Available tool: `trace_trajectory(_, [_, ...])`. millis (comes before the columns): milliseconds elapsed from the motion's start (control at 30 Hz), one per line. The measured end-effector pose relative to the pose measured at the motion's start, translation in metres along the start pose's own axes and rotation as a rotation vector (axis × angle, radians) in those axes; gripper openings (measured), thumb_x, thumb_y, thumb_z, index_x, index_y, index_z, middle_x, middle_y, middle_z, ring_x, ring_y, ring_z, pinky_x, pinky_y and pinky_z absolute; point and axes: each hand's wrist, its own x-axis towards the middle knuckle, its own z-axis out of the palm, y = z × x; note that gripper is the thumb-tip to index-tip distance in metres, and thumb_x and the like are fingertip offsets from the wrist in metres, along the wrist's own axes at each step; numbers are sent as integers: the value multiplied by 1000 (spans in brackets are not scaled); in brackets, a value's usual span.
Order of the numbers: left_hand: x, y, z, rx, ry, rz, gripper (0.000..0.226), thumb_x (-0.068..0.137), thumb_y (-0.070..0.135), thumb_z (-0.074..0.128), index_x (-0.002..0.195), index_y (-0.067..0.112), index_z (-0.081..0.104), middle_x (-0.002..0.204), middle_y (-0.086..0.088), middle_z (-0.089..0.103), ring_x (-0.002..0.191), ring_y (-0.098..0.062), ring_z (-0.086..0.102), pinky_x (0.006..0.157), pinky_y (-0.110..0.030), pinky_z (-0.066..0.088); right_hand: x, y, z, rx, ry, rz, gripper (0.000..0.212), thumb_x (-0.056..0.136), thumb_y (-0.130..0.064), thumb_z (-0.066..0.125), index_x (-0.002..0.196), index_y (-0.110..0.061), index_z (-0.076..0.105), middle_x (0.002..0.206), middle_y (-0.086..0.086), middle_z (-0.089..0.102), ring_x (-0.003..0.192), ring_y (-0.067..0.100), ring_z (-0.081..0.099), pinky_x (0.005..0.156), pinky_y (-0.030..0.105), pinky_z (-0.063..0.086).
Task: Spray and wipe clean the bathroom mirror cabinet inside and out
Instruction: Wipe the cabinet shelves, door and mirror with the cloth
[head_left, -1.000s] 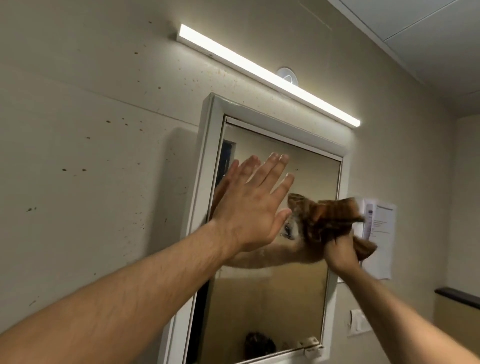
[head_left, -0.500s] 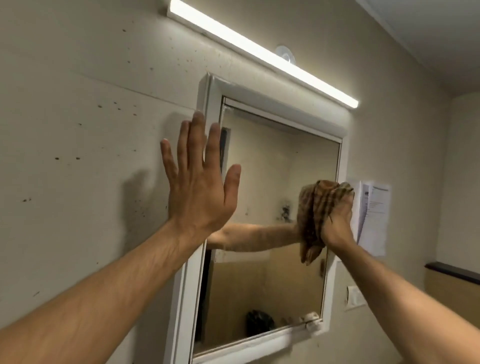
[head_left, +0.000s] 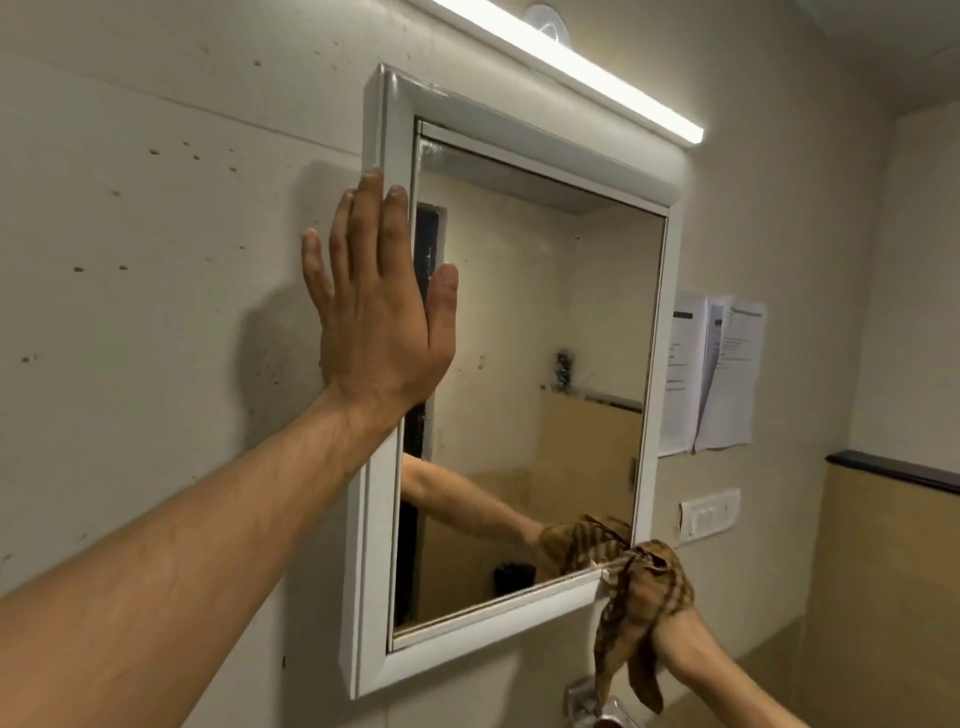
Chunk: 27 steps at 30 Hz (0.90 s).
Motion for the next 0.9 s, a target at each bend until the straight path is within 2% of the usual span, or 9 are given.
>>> trace_trajectory(100, [0, 0, 0, 10, -13, 9, 68, 101, 46, 37, 158, 10, 23, 168, -9, 14, 154, -25, 13, 121, -60, 12, 11, -36, -31, 184, 222, -110, 28, 105, -20, 46, 85, -11, 65, 97, 15, 69, 92, 10, 64, 90, 15, 48])
trace_trajectory(200, [0, -1, -1, 7, -17, 3, 67, 101, 45, 36, 157, 11, 24, 168, -8, 14, 154, -24, 14, 120, -60, 13, 31, -117, -72, 439, 377, -275, 33, 103, -38, 48, 124, -13, 52, 116, -3, 63, 102, -2, 60, 93, 3, 44])
trace_trajectory(300, [0, 0, -2, 0, -16, 1, 65, 101, 46, 33, 156, 11, 26, 168, -6, 15, 154, -23, 15, 119, -61, 15, 62, -210, -124, 865, 561, -197, 38, 94, -67, 38, 94, -32, 52, 74, -9, 56, 74, 12, 61, 65, 30, 53])
trace_trajectory(367, [-2, 0, -2, -6, -30, -3, 66, 100, 47, 31, 156, 13, 26, 168, -4, 13, 154, -20, 14, 120, -60, 14, 85, -258, -160, 1018, 667, -230, 36, 89, -66, 40, 94, -34, 55, 84, 0, 61, 81, 27, 59, 70, 35, 50])
trace_trajectory(433, [-2, -1, -1, 5, -36, -4, 66, 99, 47, 31, 156, 15, 25, 169, -2, 11, 154, -19, 13, 120, -59, 14, 110, -288, -193, 837, 849, -278, 45, 94, -48, 52, 136, -31, 51, 137, 9, 56, 121, 31, 55, 102, 42, 43])
trace_trajectory(500, [-5, -3, -1, 25, -48, 1, 66, 99, 47, 31, 157, 16, 24, 169, 0, 8, 154, -18, 13, 121, -60, 15, 127, -295, -209, 517, 995, -15, 56, 97, -34, 52, 149, -18, 42, 161, 10, 31, 143, 33, 35, 119, 50, 28])
trace_trajectory(633, [-9, -5, -1, 38, -65, 2, 66, 99, 48, 29, 157, 15, 25, 169, 0, 7, 154, -19, 14, 119, -60, 18, 134, -272, -184, 294, 897, 126, 45, 94, -24, 59, 130, -3, 43, 137, 26, 44, 116, 51, 55, 98, 55, 47])
trace_trajectory(767, [-9, -6, 3, 36, -71, -1, 67, 101, 52, 20, 157, 15, 28, 169, 2, 6, 154, -18, 14, 119, -60, 20, 153, -256, -173, 595, 882, 164, 34, 95, -17, 63, 120, 0, 48, 119, 24, 64, 96, 43, 62, 80, 39, 45])
trace_trajectory(900, [-9, -8, 5, 41, -80, -10, 67, 100, 53, 22, 157, 18, 29, 169, 4, 4, 154, -17, 14, 119, -60, 20, 156, -266, -177, 634, 945, -381, 11, 101, -27, 59, 97, -18, 64, 91, -3, 64, 92, 30, 61, 68, 25, 42])
